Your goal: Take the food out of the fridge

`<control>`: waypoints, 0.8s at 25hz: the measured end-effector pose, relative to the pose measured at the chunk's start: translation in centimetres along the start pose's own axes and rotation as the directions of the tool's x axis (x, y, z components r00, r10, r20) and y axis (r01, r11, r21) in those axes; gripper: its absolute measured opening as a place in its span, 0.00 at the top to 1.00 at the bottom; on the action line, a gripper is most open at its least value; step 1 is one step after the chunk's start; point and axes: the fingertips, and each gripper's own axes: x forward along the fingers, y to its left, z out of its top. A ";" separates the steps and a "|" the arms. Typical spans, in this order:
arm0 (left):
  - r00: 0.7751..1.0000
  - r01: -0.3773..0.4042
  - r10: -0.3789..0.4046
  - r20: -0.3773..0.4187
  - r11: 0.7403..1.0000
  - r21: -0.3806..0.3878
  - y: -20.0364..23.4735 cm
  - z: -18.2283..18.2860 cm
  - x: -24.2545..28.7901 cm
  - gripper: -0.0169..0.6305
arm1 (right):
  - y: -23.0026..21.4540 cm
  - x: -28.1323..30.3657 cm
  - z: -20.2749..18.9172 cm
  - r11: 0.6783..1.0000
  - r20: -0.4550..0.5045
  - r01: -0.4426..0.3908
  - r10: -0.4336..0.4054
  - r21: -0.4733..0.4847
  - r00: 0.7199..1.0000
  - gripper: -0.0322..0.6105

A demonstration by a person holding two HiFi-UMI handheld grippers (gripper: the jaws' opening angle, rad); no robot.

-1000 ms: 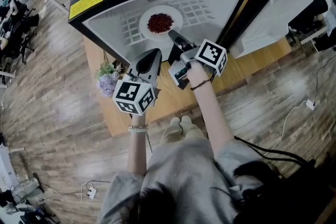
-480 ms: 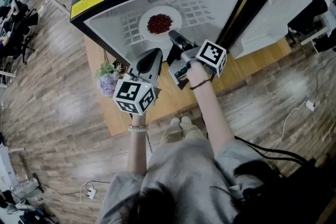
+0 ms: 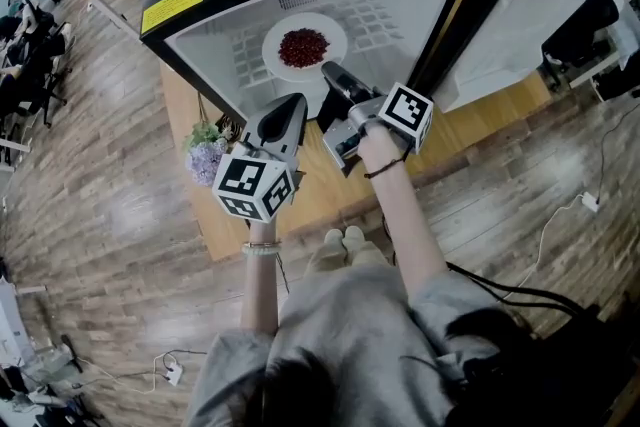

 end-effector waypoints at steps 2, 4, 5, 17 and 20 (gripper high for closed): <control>1.000 0.005 -0.005 0.008 1.000 0.006 -0.3 0.3 -0.2 0.96 | 0.5 -0.4 -0.1 1.000 0.000 -0.012 0.012 -0.003 1.000 0.89; 1.000 0.010 -0.010 0.016 1.000 0.010 -0.6 0.6 -0.5 0.96 | 0.9 -0.8 -0.3 1.000 0.001 -0.023 0.023 -0.001 1.000 0.89; 1.000 0.012 -0.012 0.020 1.000 0.012 -0.8 0.8 -0.6 0.96 | 1.1 -1.0 -0.4 1.000 0.002 -0.027 0.027 0.000 1.000 0.89; 0.996 0.062 -0.065 0.062 0.997 0.048 -3.7 2.6 -2.3 0.96 | 3.8 -4.2 -1.1 0.997 0.006 -0.082 0.082 -0.001 0.997 0.89; 0.994 0.078 -0.083 0.070 0.995 0.062 -4.8 3.1 -2.8 0.96 | 4.5 -5.0 -1.5 0.995 0.006 -0.095 0.095 0.008 0.995 0.89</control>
